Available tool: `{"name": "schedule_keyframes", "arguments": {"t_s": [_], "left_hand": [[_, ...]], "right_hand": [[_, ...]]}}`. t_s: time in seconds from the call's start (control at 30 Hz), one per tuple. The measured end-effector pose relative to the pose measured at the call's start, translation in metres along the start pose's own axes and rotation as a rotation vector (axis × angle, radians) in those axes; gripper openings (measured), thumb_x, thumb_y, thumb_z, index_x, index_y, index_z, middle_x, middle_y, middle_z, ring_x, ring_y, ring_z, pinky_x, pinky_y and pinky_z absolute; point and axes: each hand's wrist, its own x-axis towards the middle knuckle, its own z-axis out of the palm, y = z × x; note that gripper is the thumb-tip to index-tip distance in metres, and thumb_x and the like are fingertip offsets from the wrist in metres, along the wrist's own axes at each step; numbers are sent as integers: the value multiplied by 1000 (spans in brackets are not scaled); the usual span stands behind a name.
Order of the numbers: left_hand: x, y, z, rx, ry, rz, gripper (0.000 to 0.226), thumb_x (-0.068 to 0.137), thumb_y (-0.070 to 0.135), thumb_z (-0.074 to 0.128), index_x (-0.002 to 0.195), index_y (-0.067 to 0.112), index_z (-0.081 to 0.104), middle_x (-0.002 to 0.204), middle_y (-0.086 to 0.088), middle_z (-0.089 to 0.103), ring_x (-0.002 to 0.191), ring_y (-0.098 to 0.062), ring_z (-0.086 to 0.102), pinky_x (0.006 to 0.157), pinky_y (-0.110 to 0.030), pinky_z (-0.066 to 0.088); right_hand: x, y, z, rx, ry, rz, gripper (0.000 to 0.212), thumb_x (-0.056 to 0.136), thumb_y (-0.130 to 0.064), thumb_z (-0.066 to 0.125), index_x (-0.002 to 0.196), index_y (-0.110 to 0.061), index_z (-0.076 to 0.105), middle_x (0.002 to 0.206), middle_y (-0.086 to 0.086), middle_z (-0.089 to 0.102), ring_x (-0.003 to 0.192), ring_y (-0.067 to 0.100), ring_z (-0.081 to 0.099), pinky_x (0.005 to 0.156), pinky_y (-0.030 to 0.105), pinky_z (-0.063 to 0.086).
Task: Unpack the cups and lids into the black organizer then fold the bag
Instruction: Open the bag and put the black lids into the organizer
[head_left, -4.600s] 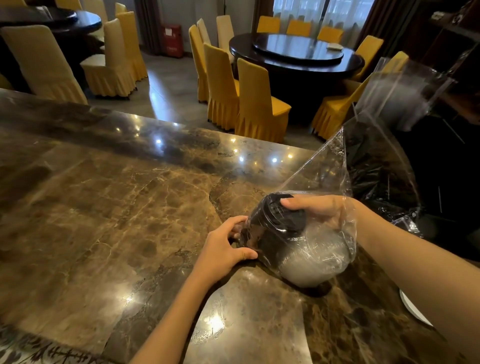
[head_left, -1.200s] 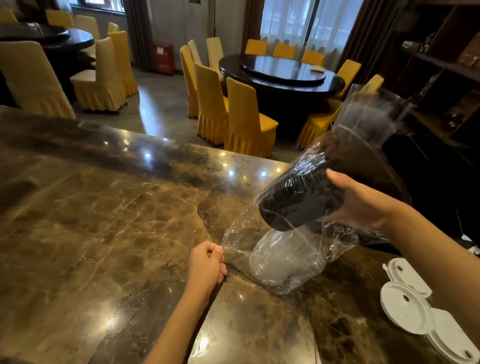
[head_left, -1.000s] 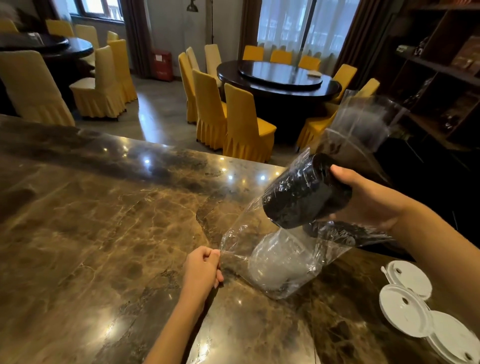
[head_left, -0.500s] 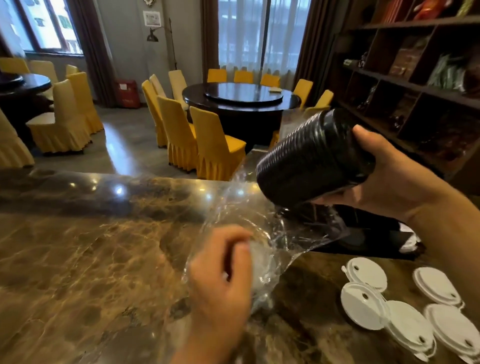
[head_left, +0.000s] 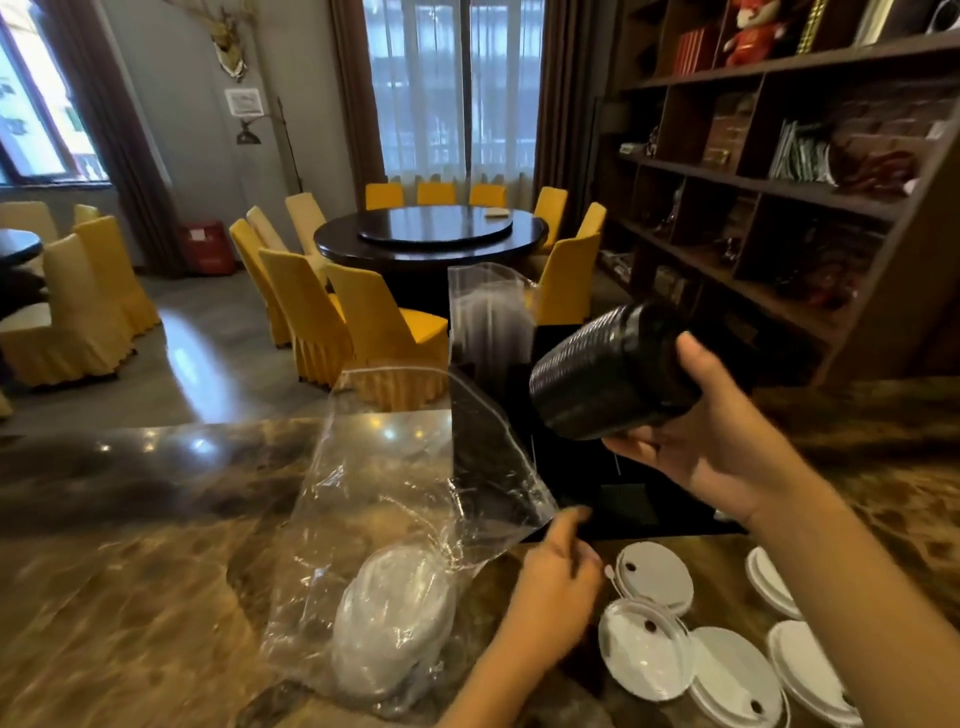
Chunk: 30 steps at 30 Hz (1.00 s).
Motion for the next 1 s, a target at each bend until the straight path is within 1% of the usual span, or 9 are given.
{"name": "schedule_keyframes", "arguments": {"t_s": [0.07,0.2,0.37,0.5,0.6,0.7,0.83,0.93,1.0], "left_hand": [[13,5,-5,-127,122,-41,48,102,25,53,147,34,39,99,-3,64,75,-1,58,72,-23,51],[23,22,-5,-246,323,7,44,97,49,52,137,53,33,130,10,48,113,-5,57,98,-34,52],[25,29,-26,-182,638,-3,69,95,65,35,156,35,22,154,7,34,120,13,40,90,-9,35],[38,35,-52,-156,621,98,79,86,74,35,153,34,31,155,18,32,144,-2,30,118,-33,28],[52,43,-67,-147,540,85,84,76,71,52,148,27,43,147,7,48,133,-4,46,104,-22,41],[62,41,-83,-197,534,94,50,83,45,67,128,26,57,121,5,66,102,6,65,76,-9,51],[70,32,-107,-319,530,-10,29,97,29,63,123,17,63,113,-2,74,98,-6,71,72,-15,55],[74,30,-115,-296,488,-51,29,98,29,62,121,10,64,108,-2,74,84,3,71,63,-10,51],[75,31,-117,-271,422,-60,29,98,31,63,119,11,63,107,-3,74,88,-3,71,65,-12,51]], "right_hand": [[7,20,-8,5,69,0,47,91,-53,56,130,-29,64,132,10,67,117,31,66,104,50,45],[24,59,-6,112,155,35,57,85,-58,63,132,-25,63,130,13,68,117,30,66,97,48,52],[37,81,12,120,252,11,59,78,-62,66,127,-30,66,125,6,71,115,26,67,98,48,52],[43,95,31,85,286,67,63,72,-61,66,125,-28,64,120,1,74,112,22,67,97,47,51],[47,110,47,115,290,91,53,78,-61,64,122,-32,66,118,1,74,109,21,69,95,47,53],[50,125,49,314,279,206,59,86,-71,48,130,-32,61,126,6,70,116,28,63,103,56,46],[46,143,42,630,300,247,62,95,-65,39,146,-30,39,138,15,58,125,35,55,111,57,35],[40,156,47,808,355,258,57,98,-57,42,144,-22,38,141,17,54,127,37,53,111,55,33],[36,162,53,885,351,262,55,100,-52,42,144,-19,41,143,15,54,128,35,52,109,51,35]]}}
